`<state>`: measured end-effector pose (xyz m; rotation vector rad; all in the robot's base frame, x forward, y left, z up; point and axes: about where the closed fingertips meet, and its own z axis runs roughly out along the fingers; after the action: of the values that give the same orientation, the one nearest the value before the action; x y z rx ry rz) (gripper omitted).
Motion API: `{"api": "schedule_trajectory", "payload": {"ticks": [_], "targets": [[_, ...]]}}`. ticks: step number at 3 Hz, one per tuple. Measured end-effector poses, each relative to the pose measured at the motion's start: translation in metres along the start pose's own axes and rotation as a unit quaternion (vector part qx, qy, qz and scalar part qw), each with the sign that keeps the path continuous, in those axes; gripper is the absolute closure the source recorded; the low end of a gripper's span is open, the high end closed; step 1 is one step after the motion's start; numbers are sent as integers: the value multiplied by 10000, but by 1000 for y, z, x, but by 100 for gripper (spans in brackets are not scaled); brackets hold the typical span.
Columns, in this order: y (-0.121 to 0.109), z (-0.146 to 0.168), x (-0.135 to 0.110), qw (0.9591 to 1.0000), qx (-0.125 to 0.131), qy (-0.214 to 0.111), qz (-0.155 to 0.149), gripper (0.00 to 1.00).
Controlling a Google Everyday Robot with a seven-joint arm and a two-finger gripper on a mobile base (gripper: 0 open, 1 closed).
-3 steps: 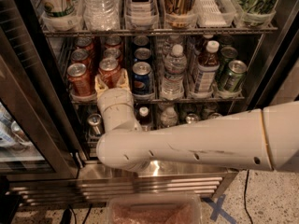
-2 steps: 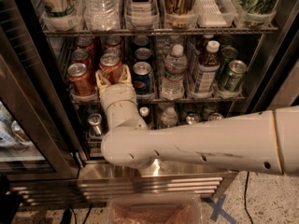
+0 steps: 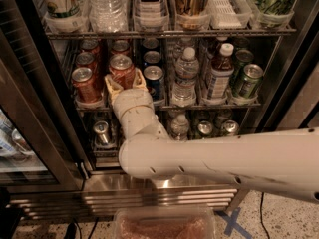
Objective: Pick pepsi can from top shelf of fridge
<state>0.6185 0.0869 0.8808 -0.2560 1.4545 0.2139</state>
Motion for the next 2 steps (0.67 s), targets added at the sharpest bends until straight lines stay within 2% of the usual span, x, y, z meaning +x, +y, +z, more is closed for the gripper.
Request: {"api": "schedule_trajectory", "payload": {"ticks": [1,2], "targets": [[0,-21,-6,9990,-367,262,67,100],[-1,-47,-17,9952,-826,508,134,100]]}}
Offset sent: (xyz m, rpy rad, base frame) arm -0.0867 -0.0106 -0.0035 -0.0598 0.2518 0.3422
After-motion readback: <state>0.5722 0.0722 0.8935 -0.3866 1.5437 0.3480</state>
